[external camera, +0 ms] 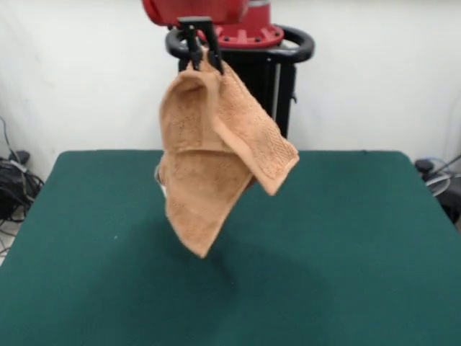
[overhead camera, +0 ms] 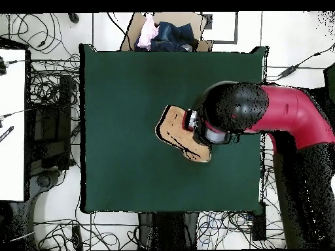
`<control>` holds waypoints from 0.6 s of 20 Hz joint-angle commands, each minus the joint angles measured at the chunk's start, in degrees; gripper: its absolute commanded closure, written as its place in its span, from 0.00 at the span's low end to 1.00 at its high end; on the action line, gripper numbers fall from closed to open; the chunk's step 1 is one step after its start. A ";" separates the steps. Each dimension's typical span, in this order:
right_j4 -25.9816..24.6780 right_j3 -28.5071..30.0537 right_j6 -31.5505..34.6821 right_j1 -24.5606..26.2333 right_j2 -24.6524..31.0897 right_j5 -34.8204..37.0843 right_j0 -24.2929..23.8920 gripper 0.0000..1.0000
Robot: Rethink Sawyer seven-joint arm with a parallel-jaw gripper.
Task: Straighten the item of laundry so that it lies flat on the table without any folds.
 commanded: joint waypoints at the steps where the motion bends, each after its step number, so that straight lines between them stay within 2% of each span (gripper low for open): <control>1: -0.08 9.73 -5.59 -1.64 -1.27 0.09 -1.00 1.00; 2: -1.05 7.49 -6.34 -0.26 -1.46 1.31 -1.09 1.00; 5: -3.14 6.48 -8.64 1.18 -1.43 1.17 -2.39 1.00; 12: -6.85 8.39 -12.97 4.56 -0.78 -3.88 -7.58 1.00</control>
